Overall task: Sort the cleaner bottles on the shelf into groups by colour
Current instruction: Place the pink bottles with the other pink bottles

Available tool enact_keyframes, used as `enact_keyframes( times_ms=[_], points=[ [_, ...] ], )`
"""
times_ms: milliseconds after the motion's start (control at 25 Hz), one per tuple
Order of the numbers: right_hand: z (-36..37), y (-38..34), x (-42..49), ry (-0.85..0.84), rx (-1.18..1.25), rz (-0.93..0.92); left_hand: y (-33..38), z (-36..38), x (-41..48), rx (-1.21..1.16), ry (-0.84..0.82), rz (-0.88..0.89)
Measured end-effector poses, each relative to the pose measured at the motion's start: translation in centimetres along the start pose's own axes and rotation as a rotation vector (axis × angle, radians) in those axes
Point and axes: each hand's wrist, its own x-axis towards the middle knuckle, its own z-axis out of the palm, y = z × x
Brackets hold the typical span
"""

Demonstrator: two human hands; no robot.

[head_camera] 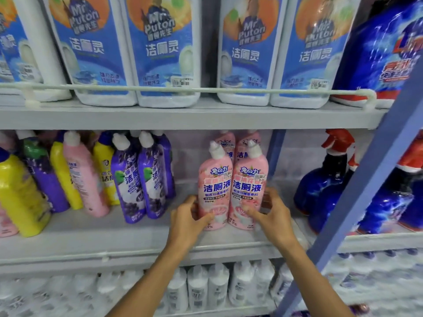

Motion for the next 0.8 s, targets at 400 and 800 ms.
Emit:
enact_keyframes(
  times_ms=[400, 800],
  points=[
    [-0.1, 1.7, 7.9, 0.030, 0.038, 0.078, 0.4, 5.1, 8.1, -0.033, 0.033, -0.023],
    [0.6, 2.9, 9.0, 0.045, 0.176, 0.129, -0.6, 5.7, 9.5, -0.098, 0.018, -0.015]
  ],
)
